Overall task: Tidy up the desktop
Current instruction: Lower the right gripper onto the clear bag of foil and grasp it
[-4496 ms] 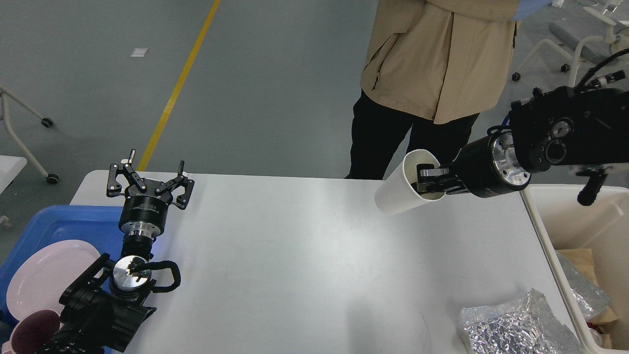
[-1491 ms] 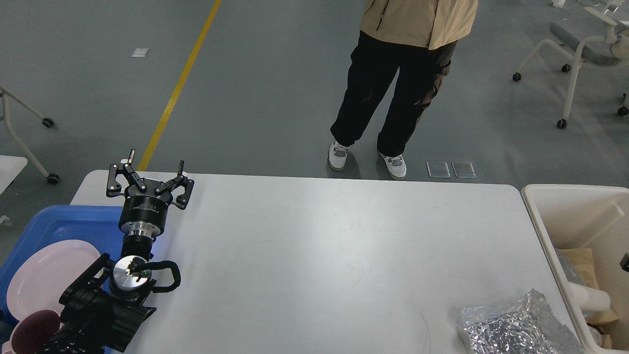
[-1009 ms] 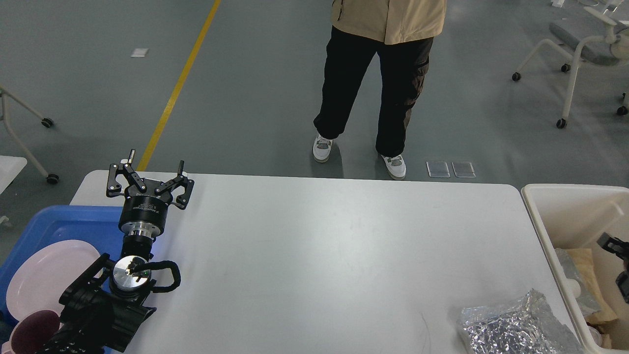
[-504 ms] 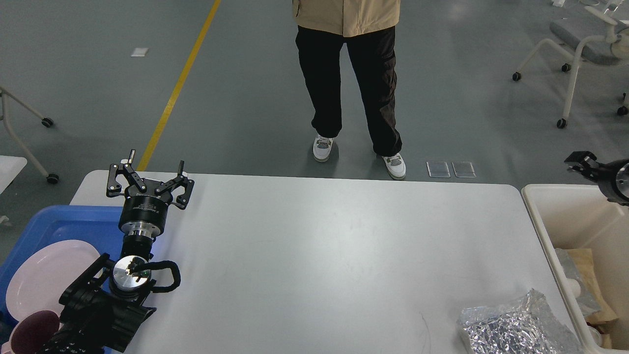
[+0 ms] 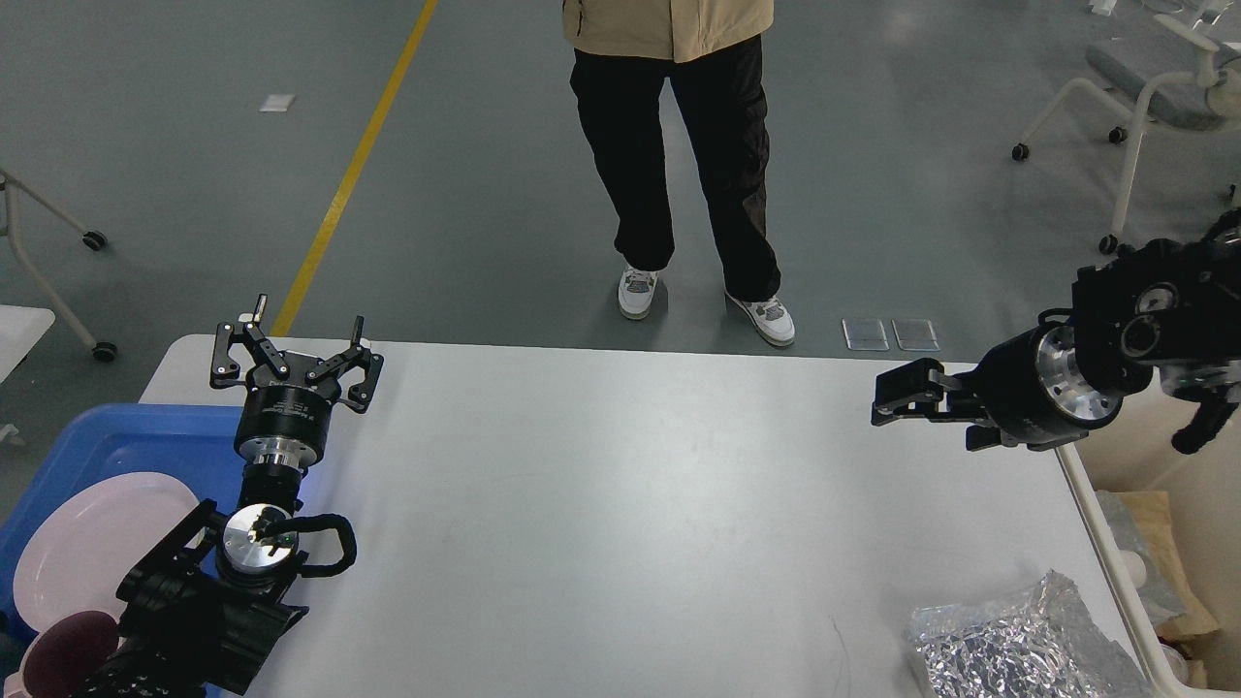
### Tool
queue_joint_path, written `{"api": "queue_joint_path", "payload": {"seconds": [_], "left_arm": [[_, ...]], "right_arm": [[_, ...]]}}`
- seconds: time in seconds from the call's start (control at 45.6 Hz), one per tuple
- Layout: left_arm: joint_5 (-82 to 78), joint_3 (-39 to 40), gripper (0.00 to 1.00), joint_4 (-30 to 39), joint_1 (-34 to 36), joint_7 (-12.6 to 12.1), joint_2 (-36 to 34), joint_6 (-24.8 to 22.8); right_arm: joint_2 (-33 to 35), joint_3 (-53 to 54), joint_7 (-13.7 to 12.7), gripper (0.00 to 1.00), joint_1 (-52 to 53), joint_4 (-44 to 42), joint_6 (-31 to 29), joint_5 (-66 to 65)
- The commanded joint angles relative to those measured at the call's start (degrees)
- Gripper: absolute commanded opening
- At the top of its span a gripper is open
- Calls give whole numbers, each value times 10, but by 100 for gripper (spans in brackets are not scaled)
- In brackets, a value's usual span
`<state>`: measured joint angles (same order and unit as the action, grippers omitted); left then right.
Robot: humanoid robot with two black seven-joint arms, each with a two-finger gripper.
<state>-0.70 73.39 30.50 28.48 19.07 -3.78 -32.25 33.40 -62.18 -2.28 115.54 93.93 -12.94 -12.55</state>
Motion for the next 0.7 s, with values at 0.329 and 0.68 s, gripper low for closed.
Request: {"api": "queue_joint_path", "payload": {"seconds": [0.329,0.68], "left_arm": [[0,1,100,2,-2,-1,0,0],[0,1,100,2,-2,0,-1,0]], "right_arm": [[19,-63,-40,100,-182,-72,11,3],[134,-54,-40,100,-210,41,11,6]]}}
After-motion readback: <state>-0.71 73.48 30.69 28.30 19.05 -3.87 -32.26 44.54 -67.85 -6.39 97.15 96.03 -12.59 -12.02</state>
